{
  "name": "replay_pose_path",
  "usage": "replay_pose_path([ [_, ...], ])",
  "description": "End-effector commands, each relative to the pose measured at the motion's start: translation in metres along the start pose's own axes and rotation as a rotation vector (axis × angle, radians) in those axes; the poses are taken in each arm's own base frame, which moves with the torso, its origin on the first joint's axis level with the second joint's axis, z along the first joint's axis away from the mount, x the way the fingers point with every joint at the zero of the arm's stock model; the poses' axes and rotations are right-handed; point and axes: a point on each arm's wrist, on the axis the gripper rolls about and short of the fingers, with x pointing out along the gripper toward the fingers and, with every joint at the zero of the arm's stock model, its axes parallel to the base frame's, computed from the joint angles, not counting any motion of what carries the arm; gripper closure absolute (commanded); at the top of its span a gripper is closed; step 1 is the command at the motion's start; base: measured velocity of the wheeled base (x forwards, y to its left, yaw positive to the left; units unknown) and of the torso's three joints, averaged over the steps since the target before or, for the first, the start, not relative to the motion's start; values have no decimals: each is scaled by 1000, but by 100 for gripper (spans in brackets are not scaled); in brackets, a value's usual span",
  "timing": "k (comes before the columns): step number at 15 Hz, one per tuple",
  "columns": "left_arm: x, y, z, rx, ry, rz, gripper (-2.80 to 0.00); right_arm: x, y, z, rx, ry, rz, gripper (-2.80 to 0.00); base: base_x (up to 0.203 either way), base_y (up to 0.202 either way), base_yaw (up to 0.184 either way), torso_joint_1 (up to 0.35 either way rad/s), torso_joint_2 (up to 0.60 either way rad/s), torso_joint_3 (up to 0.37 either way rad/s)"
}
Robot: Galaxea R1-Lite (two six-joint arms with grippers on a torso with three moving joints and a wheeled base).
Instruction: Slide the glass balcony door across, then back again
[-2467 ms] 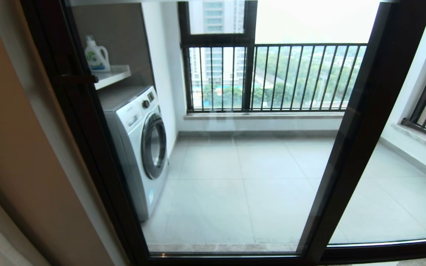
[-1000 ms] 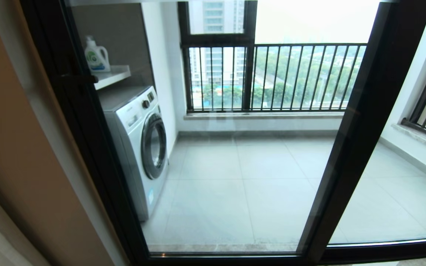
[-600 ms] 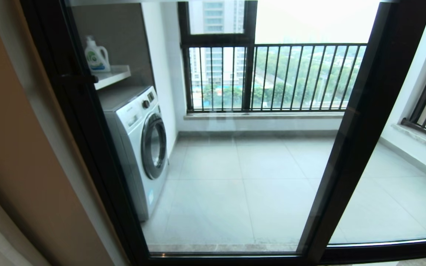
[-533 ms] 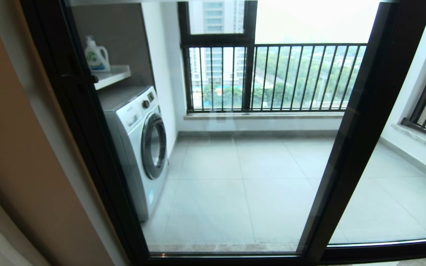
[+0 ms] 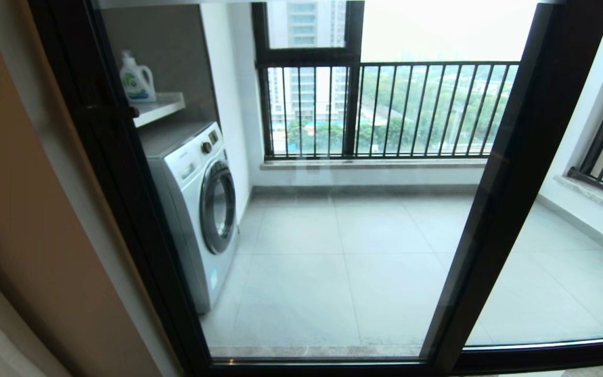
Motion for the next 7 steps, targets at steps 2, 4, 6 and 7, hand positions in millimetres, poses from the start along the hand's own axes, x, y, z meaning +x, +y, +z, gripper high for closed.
replay_pose_path([
  [2,0,0,0,0,3,0,0,1,0,-3,0,13,1,0,0,0,0,0,0,0],
  [4,0,0,0,0,3,0,0,1,0,-3,-1,13,1,0,0,0,0,0,0,0],
  [6,0,0,0,0,3,0,0,1,0,-3,-3,13,2,0,0,0,0,0,0,0],
  [7,0,0,0,0,3,0,0,1,0,-3,-3,13,2,0,0,0,0,0,0,0],
])
